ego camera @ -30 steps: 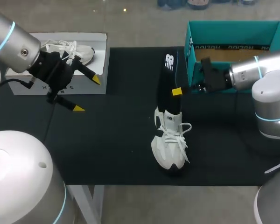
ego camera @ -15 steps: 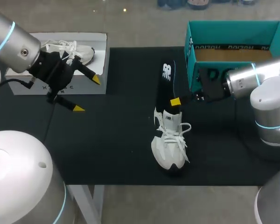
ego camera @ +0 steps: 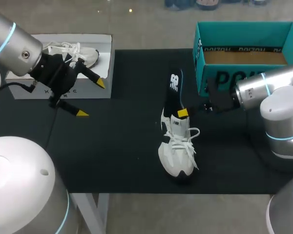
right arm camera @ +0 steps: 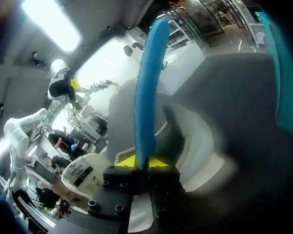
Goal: Take the shoe out of the shoebox, open the shoe tongue, remove and reinsert the insole, then place the shoe into the shoebox
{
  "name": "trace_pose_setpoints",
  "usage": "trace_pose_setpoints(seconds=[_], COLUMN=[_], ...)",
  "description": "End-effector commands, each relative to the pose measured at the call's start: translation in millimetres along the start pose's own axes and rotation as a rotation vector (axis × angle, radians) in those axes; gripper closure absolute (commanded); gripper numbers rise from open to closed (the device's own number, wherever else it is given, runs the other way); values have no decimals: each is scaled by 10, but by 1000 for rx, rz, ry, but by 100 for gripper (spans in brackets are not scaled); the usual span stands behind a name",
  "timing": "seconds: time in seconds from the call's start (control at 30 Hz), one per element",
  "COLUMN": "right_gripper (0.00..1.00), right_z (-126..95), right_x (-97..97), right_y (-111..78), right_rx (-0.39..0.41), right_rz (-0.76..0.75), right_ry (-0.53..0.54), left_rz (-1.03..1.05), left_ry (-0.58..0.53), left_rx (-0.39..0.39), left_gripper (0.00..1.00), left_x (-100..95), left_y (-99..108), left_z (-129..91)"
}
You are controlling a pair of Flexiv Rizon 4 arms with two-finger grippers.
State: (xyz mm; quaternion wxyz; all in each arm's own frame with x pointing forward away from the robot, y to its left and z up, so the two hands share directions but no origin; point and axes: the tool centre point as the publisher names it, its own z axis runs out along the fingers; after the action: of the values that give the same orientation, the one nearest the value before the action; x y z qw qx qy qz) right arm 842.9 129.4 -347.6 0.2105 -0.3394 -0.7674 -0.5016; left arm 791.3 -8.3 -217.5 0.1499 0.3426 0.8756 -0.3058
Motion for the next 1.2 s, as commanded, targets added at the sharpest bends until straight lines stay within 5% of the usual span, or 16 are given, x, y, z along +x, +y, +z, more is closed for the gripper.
trace_pose_setpoints(seconds=[0.03, 0.07, 0.47, 0.53, 0.6, 0.87, 1.2], right_gripper=[50, 45, 60, 67, 100, 100, 100], right_z=[-10, -17, -42, -50, -71, -75, 94], right_x=[27, 31, -63, -95, -114, -77, -15], right_y=[82, 110, 331, 365, 393, 322, -111], right_rx=[-1, 0, -1, 5, -3, -4, 39], right_rz=[-7, -13, -43, -47, -49, -44, 29], right_ry=[-17, -20, -47, -62, -67, -62, -27], left_rz=[0, 0, 0, 0, 0, 0, 0], left_ry=[3, 3, 3, 3, 3, 3, 3], left_rx=[-4, -4, -4, -4, -4, -4, -4], left_gripper=[0, 0, 0, 0, 0, 0, 0], left_x=[3, 3, 3, 3, 3, 3, 3], left_y=[-6, -6, -6, -6, -6, -6, -6], left_z=[-5, -5, -5, -5, -5, -5, -5])
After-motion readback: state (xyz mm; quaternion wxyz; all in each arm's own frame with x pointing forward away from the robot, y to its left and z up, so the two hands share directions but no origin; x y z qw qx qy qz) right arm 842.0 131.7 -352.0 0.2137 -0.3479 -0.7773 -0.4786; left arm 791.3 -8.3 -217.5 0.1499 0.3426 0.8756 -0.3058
